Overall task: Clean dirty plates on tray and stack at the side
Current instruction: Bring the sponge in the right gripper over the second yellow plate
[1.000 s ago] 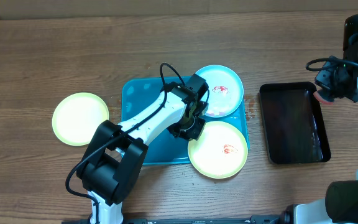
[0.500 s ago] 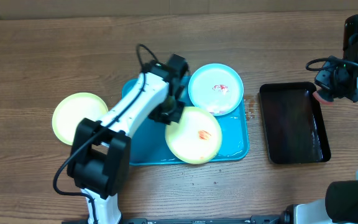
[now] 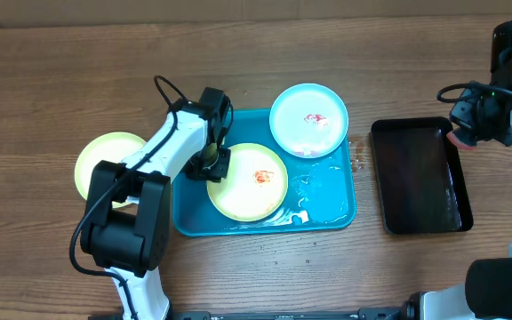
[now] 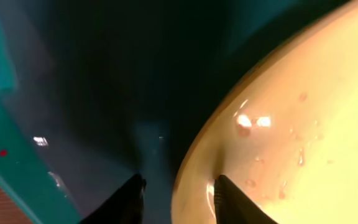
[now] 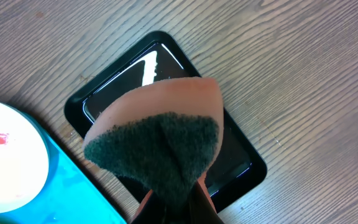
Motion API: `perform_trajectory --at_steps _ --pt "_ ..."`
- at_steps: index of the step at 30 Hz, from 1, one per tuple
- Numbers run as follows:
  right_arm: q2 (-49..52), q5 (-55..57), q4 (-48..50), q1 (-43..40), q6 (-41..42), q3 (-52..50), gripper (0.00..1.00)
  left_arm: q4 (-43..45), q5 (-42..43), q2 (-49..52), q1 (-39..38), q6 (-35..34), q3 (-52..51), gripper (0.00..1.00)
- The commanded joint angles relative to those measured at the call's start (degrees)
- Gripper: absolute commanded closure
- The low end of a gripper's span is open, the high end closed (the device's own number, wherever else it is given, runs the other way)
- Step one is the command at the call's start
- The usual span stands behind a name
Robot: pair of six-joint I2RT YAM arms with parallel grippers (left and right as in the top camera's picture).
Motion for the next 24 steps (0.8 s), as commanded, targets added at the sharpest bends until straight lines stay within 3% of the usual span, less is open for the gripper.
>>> perform_trajectory --at_steps 1,5,8,9,17,24 --pt "0.17 -0.17 0.2 -0.11 -0.39 -0.04 0.96 1.7 1.49 -0.61 -0.09 -0.44 -1.7 0.55" --pt "0.17 -0.24 0.22 -0.11 -0.39 -0.04 0.96 5.07 4.59 -0.59 -0.09 -1.68 -5.05 0.56" --pt "0.17 -2.27 0.46 -0.11 -0.42 -0.04 0.96 6.84 5.29 -0.57 -0.09 -3.87 -7.52 0.9" --pt "0.17 -3.48 0.63 -0.11 -0.42 -0.04 0.96 6.99 5.27 -0.57 -0.09 -4.26 -7.91 0.96" --pt "0.17 -18.78 4.33 5.25 -2.97 -0.04 0.96 6.86 3.74 -0.59 1.07 -4.48 -8.15 0.96" --pt "2.93 -19.5 11.13 24.17 2.67 -0.04 0.96 5.46 3.02 -0.59 5.44 3.41 -8.15 0.96"
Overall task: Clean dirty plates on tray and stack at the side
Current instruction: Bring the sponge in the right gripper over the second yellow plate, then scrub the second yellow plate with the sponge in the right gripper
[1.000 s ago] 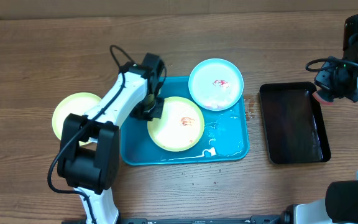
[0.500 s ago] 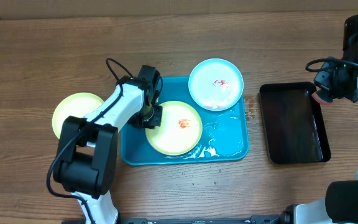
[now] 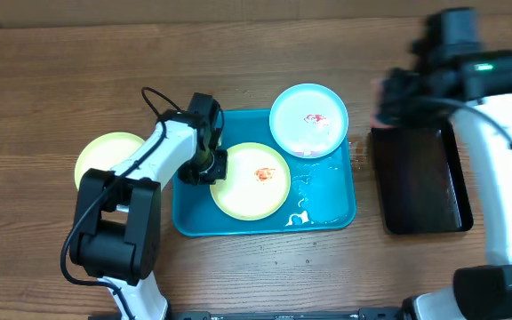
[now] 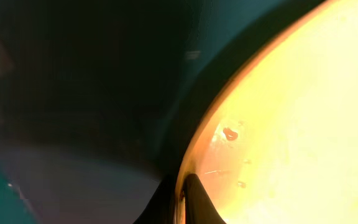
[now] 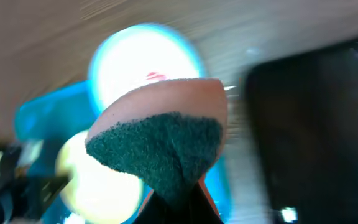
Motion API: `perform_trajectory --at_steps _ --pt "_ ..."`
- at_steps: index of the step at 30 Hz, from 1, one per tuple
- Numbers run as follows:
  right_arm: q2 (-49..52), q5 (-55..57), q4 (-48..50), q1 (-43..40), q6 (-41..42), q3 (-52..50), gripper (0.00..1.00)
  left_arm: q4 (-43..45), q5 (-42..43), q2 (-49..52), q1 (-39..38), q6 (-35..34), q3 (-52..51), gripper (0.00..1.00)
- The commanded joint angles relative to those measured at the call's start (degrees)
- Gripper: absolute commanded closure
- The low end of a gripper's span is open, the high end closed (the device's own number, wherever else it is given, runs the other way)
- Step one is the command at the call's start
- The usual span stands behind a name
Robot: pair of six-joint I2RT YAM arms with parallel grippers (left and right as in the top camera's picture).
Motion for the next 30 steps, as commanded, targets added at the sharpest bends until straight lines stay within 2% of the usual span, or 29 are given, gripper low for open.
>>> perform_trajectory --at_steps 1,7,11,23,30 --pt "3.52 -2.45 3.19 9.97 4.39 -0.02 0.96 -0.87 -4.2 2.54 2.93 5.73 -2.73 0.96" --pt "11.58 0.57 7.13 20.2 11.45 -0.02 0.96 -1.31 -4.15 2.54 6.03 4.39 -2.73 0.96" --pt "17.88 0.57 9.31 24.65 11.63 -0.02 0.96 -1.49 -4.11 2.54 8.35 4.04 -2.73 0.96" --pt "28.87 0.13 14.25 30.95 12.52 -0.02 0.96 -1.33 -3.67 2.54 8.76 2.49 -2.73 0.96" --pt "33.44 0.15 14.8 31.69 14.43 -0.02 0.96 -1.2 -3.76 2.54 8.79 0.39 -2.73 0.96"
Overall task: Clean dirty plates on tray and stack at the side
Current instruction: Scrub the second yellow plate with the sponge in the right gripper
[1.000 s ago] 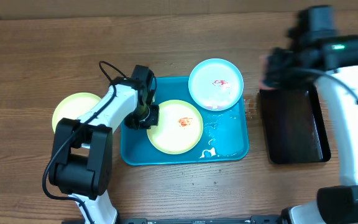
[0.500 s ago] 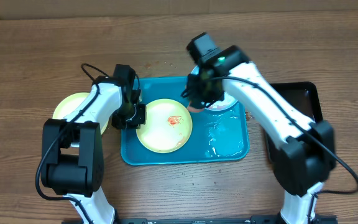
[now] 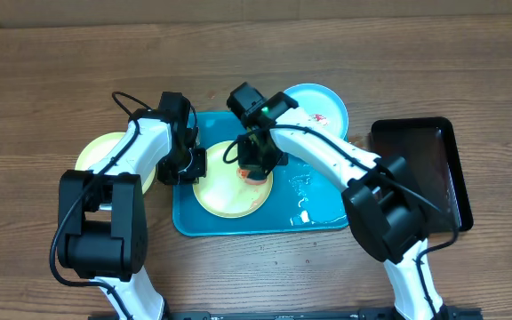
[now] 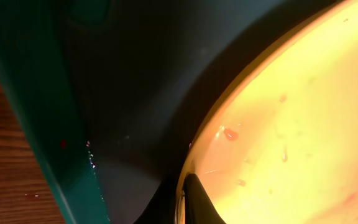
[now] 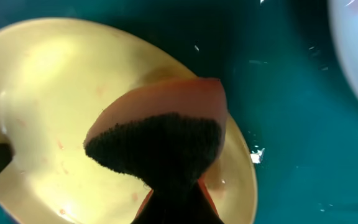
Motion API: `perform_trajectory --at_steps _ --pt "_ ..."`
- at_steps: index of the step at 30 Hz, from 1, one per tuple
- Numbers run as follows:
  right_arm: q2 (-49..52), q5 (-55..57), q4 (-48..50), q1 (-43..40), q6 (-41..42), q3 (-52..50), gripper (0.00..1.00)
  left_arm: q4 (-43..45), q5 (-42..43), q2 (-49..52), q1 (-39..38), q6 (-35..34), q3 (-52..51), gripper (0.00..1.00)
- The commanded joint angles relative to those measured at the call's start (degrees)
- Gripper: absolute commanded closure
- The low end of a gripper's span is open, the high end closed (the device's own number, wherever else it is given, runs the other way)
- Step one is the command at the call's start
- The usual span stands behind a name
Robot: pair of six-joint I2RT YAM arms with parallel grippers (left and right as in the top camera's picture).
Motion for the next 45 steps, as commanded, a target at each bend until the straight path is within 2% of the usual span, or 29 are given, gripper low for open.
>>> perform_trajectory --at_steps 1,9,16,19,23,25,30,34,38,40,45 --pt "3.19 0.39 -0.09 -0.17 1.6 0.09 0.96 0.48 -5.64 2.54 0.85 -3.13 -2.32 0.96" --pt "5.55 -0.76 2.14 -0.17 3.08 0.09 0.96 0.55 -5.2 2.54 0.83 -3.17 -2.32 0.96" --pt "5.81 -11.3 9.7 1.27 0.94 0.09 0.96 1.36 -3.65 2.54 0.79 -3.17 -2.32 0.96" --pt "5.81 -12.44 7.91 2.34 0.02 0.09 0.96 1.49 -3.65 2.54 0.81 -3.17 -2.32 0.96" --pt "5.81 -12.2 -0.13 2.67 -1.42 0.13 0.96 1.6 -3.65 2.54 0.81 -3.17 -2.32 0.96" --pt "5.79 -9.66 -3.74 2.25 -2.56 0.57 0.96 1.64 -3.67 2.54 0.81 -3.17 -2.32 0.96" --pt "5.79 8.26 -11.06 0.74 -1.68 4.55 0.96 1.49 -3.93 2.54 0.83 -2.86 -2.34 0.96" --pt "5.79 14.97 -7.26 0.55 -2.16 6.56 0.96 1.36 -4.02 2.54 0.83 -1.09 -2.34 0.96" --pt "6.93 9.7 -0.37 0.66 -3.1 6.51 0.96 1.57 -4.07 2.54 0.83 -0.5 -2.34 0.96" --pt "9.22 -0.37 3.93 1.4 -3.19 6.49 0.96 1.68 -4.02 2.54 0.83 -0.52 -2.34 0.96" --pt "11.89 -16.63 7.28 3.48 -7.63 6.49 0.96 1.73 -3.85 2.54 0.79 -0.52 -2.34 0.96"
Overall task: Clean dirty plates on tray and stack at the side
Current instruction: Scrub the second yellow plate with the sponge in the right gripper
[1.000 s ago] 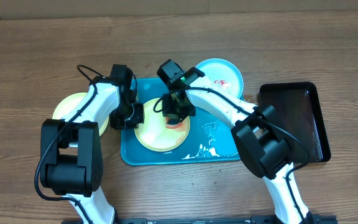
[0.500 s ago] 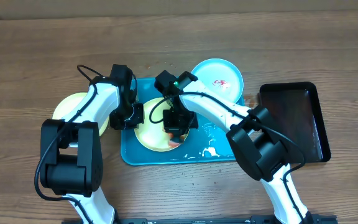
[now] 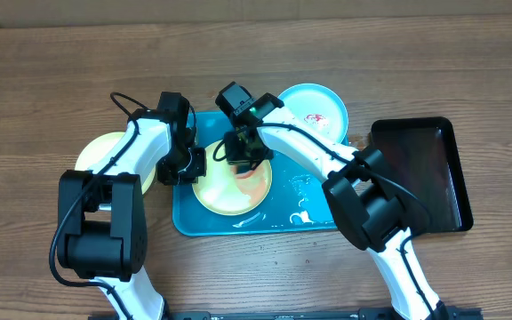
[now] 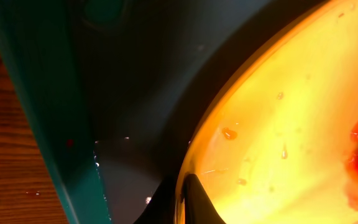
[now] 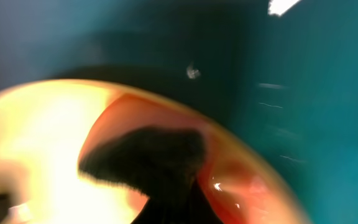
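A yellow plate [image 3: 225,188] lies on the blue tray [image 3: 327,213], smeared red [image 3: 252,175] on its right half. My left gripper [image 3: 196,166] is shut on the plate's left rim [image 4: 194,149]. My right gripper [image 3: 242,153] is shut on a sponge [image 5: 148,152], orange with a dark green scrub face, pressed onto the plate's far side. The right wrist view is blurred. A pale blue plate [image 3: 318,111] with a red stain rests on the tray's far right corner.
Another yellow plate [image 3: 105,160] sits on the wood left of the tray. A black tray [image 3: 420,173] lies to the right. Water streaks [image 3: 300,213] show on the blue tray's near right part.
The sponge in my right gripper has shifted slightly toward the plate's far edge, and a wider red smear now covers the plate's right half. My left gripper still holds the rim.
My left gripper stood open around the yellow plate's rim while the right held the sponge over the black tray. Then the left was shut on the rim and the right was near the blue plate. After that the sponge was on the yellow plate, where the red stain is now smeared.
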Motion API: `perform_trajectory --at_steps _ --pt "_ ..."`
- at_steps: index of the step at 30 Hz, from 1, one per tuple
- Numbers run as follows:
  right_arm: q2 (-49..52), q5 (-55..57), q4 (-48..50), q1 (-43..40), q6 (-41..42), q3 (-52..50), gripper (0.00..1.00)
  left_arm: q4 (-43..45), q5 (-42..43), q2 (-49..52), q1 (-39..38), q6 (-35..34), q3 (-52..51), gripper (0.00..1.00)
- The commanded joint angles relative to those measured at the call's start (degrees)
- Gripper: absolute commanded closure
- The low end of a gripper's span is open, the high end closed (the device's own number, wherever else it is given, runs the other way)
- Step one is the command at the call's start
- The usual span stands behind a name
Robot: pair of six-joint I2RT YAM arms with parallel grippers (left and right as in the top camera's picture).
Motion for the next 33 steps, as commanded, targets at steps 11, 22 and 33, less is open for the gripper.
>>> perform_trajectory --at_steps 11,22,33 --pt "4.09 -8.74 -15.12 2.08 -8.63 1.88 0.96 1.31 -3.87 2.54 0.66 0.92 -2.16 0.96" --pt "4.09 9.33 -14.05 -3.02 -6.14 6.34 0.96 0.94 -3.89 2.54 0.63 0.94 -2.16 0.96" --pt "7.02 -13.68 2.4 1.01 -7.26 5.88 0.96 1.05 -3.63 2.54 0.57 0.87 -2.16 0.96"
